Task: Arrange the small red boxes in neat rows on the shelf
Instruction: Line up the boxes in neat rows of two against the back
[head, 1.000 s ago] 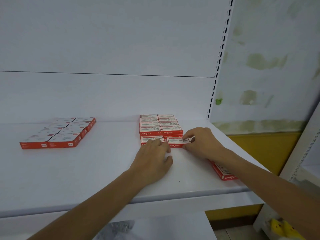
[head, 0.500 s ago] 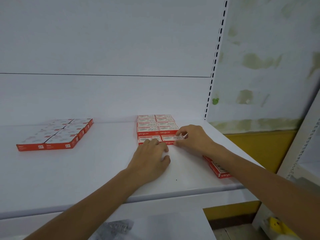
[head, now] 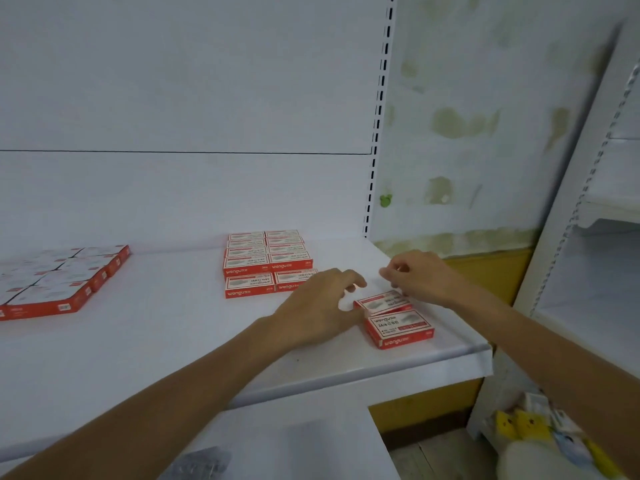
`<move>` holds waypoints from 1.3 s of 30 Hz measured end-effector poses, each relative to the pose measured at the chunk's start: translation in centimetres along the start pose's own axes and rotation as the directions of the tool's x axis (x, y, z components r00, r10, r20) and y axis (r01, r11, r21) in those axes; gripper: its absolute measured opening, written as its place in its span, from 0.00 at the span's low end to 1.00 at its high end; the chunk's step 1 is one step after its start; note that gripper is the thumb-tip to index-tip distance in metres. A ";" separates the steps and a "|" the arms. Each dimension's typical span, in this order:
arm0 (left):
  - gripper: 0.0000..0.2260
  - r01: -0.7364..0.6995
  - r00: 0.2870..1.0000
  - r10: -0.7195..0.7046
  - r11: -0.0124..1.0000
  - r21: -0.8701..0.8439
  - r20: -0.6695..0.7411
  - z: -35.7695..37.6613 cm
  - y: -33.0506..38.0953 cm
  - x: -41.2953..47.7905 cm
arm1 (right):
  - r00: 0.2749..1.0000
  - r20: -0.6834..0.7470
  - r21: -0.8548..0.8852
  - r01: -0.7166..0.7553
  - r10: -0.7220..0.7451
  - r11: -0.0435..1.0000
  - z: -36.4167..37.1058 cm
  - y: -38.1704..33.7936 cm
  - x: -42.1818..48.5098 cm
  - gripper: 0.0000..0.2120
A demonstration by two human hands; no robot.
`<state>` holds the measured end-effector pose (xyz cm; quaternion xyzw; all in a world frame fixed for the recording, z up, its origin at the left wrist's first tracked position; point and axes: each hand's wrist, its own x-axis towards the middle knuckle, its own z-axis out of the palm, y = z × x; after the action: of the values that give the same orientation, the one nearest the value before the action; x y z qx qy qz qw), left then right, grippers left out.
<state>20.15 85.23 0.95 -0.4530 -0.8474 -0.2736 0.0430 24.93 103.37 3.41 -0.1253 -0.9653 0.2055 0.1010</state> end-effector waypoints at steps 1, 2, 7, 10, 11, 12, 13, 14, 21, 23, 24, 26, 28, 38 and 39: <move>0.18 0.002 1.000 -0.002 1.000 -0.022 0.022 0.2 0.2 0.3 | 1.000 0.009 -0.031 -0.006 0.006 0.999 0.0 0.3 -0.2 0.14; 0.18 0.005 0.999 -0.004 0.999 -0.037 0.041 0.3 0.2 0.6 | 1.000 0.010 -0.047 -0.007 0.007 0.999 0.0 0.5 -0.5 0.14; 0.17 0.056 0.998 -0.057 0.996 -0.072 -0.003 0.7 -0.1 0.9 | 0.999 0.032 0.019 0.028 -0.029 0.999 0.3 0.7 -1.1 0.13; 0.14 0.120 0.986 -0.135 0.982 -0.147 -0.096 0.8 -0.2 0.8 | 0.999 0.025 0.046 0.025 -0.027 0.999 0.9 0.4 -0.9 0.14; 0.11 0.122 0.982 -0.142 0.979 -0.161 -0.122 0.7 -0.2 0.7 | 0.999 0.031 0.066 0.027 -0.029 0.997 1.0 0.4 -0.8 0.15; 0.09 0.122 0.979 -0.147 0.978 -0.172 -0.141 0.6 -0.2 0.6 | 0.999 0.041 0.088 0.032 -0.035 0.996 1.0 0.4 -0.7 0.16; 0.09 0.121 0.977 -0.149 0.976 -0.181 -0.154 0.5 -0.3 0.4 | 0.998 0.049 0.104 0.039 -0.044 0.994 1.0 0.4 -0.6 0.18; 0.09 0.119 0.975 -0.150 0.975 -0.187 -0.163 0.4 -0.3 0.3 | 0.997 0.053 0.116 0.048 -0.055 0.992 0.9 0.3 -0.4 0.18; 0.14 0.113 0.972 -0.134 0.987 -0.118 -0.195 0.1 -0.9 -1.1 | 0.988 0.085 0.141 0.118 -0.130 0.983 1.3 -0.5 0.4 0.23; 0.16 0.124 0.963 -0.158 0.979 -0.163 -0.217 -0.3 -1.4 -1.3 | 0.986 -0.006 0.156 0.168 -0.169 0.973 1.7 -0.8 0.3 0.20; 0.18 0.120 0.959 -0.169 0.969 -0.214 -0.227 -0.6 -1.7 -1.4 | 0.979 -0.066 0.143 0.200 -0.192 0.969 1.9 -1.0 0.3 0.19; 0.20 0.091 0.950 -0.169 0.954 -0.284 -0.263 -1.1 -1.8 -1.6 | 0.956 -0.166 0.097 0.261 -0.243 0.960 2.2 -1.5 0.3 0.19; 0.23 0.059 0.931 -0.172 0.941 -0.334 -0.322 -1.4 -1.7 -1.8 | 0.929 -0.247 0.086 0.306 -0.277 0.948 2.3 -2.3 0.3 0.20; 0.16 0.051 0.711 -0.264 0.944 -0.326 -0.652 -4.3 -2.9 -3.2 | 0.717 -0.489 0.065 0.597 -0.496 0.799 2.8 -7.6 -0.3 0.23; 0.15 0.053 0.692 -0.271 0.944 -0.326 -0.669 -4.8 -3.3 -3.5 | 0.701 -0.495 0.062 0.617 -0.513 0.784 2.9 -8.2 -0.3 0.23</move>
<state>18.79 78.77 2.46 -0.2377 -0.7551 -0.5460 0.2742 22.84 94.95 4.26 0.1468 -0.8758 0.2361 0.3946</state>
